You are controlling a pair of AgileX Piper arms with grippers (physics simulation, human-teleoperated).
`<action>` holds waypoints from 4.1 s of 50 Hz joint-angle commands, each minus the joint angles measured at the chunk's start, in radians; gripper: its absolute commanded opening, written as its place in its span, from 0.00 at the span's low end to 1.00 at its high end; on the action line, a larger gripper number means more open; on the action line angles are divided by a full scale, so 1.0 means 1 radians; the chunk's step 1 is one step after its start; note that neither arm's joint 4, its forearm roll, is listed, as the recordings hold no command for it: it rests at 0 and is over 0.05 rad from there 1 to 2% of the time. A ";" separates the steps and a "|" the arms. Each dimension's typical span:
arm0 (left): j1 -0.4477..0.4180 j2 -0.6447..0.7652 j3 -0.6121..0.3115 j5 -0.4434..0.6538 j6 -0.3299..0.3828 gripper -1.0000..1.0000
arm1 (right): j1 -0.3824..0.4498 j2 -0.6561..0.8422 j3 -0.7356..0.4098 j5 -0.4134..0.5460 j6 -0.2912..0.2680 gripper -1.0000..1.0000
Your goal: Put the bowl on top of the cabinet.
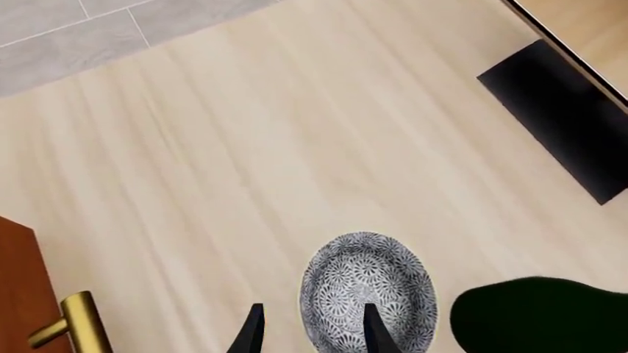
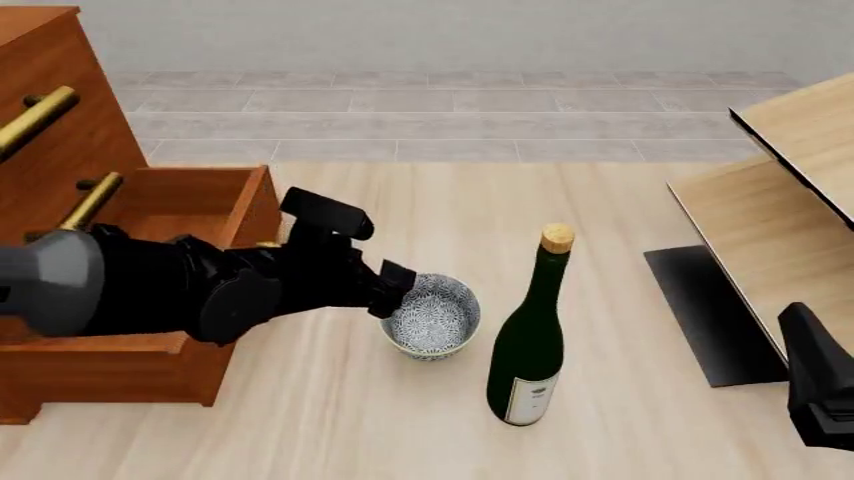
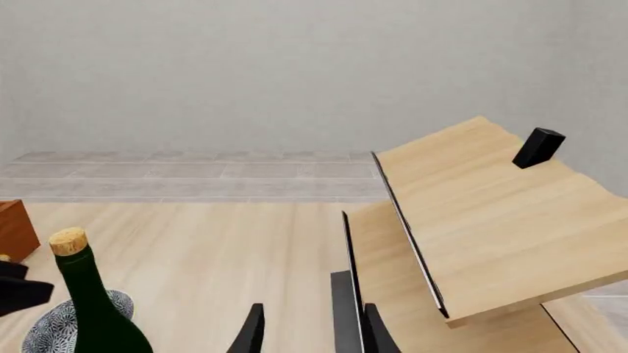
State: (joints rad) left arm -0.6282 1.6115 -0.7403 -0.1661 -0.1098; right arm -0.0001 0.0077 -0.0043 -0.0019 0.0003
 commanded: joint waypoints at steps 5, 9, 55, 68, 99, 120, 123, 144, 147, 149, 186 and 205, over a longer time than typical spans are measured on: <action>-0.001 0.051 -0.005 -0.026 0.000 1.00 | 0.000 0.000 0.000 0.000 0.000 1.00; -0.002 0.063 -0.007 -0.030 -0.002 1.00 | 0.000 0.000 0.000 0.000 0.000 1.00; 0.016 0.175 -0.037 -0.082 0.005 1.00 | 0.000 0.000 0.000 0.000 0.000 1.00; 0.010 0.196 -0.042 -0.095 0.003 1.00 | 0.000 0.000 0.000 0.000 0.000 1.00; -0.002 0.241 -0.050 -0.116 -0.001 1.00 | 0.000 0.000 0.000 0.000 0.000 1.00; 0.006 0.293 -0.065 -0.135 0.005 1.00 | 0.000 0.000 0.000 0.000 0.000 1.00; 0.005 0.297 -0.066 -0.136 0.006 1.00 | 0.000 0.000 0.000 0.000 0.000 1.00; 0.009 0.173 -0.033 -0.140 0.032 0.00 | 0.000 0.000 0.000 0.000 0.000 1.00; 0.009 0.115 -0.032 -0.114 0.017 0.00 | 0.000 0.000 0.000 0.000 0.000 1.00; 0.016 0.087 -0.033 -0.103 0.021 0.00 | 0.000 0.000 0.000 0.000 0.000 1.00; 0.284 -0.437 -0.088 0.117 0.028 0.00 | 0.000 0.000 0.000 0.000 0.000 1.00; 0.343 -0.605 -0.157 0.259 -0.029 0.00 | 0.000 0.000 0.000 0.000 0.000 1.00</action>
State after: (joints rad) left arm -0.3102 1.0911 -0.8603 0.0336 -0.1212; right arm -0.0002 0.0077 -0.0043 -0.0019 0.0004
